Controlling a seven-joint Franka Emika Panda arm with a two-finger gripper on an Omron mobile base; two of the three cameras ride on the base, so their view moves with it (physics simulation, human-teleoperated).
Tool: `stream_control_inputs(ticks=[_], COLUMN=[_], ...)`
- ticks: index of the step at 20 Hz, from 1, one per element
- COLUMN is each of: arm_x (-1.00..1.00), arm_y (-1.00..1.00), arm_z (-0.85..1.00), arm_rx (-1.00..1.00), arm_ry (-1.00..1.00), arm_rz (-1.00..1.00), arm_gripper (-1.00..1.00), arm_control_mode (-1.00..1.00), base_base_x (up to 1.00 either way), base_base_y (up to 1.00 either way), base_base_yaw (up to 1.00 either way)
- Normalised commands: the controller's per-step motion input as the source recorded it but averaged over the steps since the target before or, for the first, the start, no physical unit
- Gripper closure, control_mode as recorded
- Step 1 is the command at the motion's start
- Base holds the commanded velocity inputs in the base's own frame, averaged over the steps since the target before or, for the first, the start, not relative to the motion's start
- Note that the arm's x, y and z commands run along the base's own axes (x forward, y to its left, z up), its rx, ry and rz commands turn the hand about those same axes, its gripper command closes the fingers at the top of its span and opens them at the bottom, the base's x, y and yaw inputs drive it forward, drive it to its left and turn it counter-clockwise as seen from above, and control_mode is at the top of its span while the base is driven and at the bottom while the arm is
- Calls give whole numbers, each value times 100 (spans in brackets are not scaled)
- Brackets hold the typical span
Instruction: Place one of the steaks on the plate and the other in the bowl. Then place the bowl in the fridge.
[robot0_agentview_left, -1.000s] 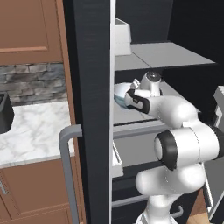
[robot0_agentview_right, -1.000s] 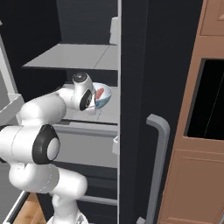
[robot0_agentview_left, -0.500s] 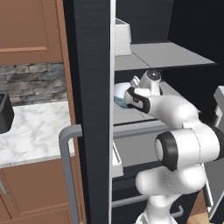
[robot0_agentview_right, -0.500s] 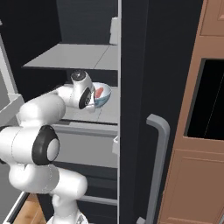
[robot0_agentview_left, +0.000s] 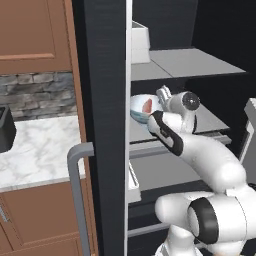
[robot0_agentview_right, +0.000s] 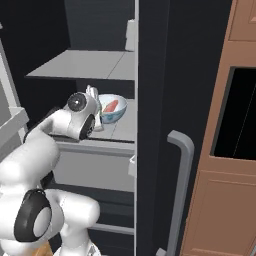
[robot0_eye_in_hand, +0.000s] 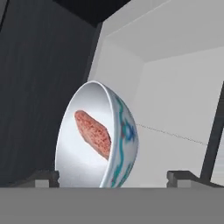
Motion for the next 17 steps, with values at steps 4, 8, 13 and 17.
stream_control_inputs(ticks=[4, 8, 13, 17], arm_x=[-100, -100, -100, -100], arm_y=[-2, 0, -2, -36], arm_z=[99, 100, 100, 40], arm_rx=[4, 0, 0, 0], arm_ry=[-8, 2, 13, -4], arm_rz=[1, 0, 0, 0], arm_gripper=[-100, -100, -100, -100], arm_control_mode=[-100, -100, -100, -100], base_base_x=[0, 0, 0, 0], base_base_y=[0, 0, 0, 0], base_base_yaw=[0, 0, 0, 0])
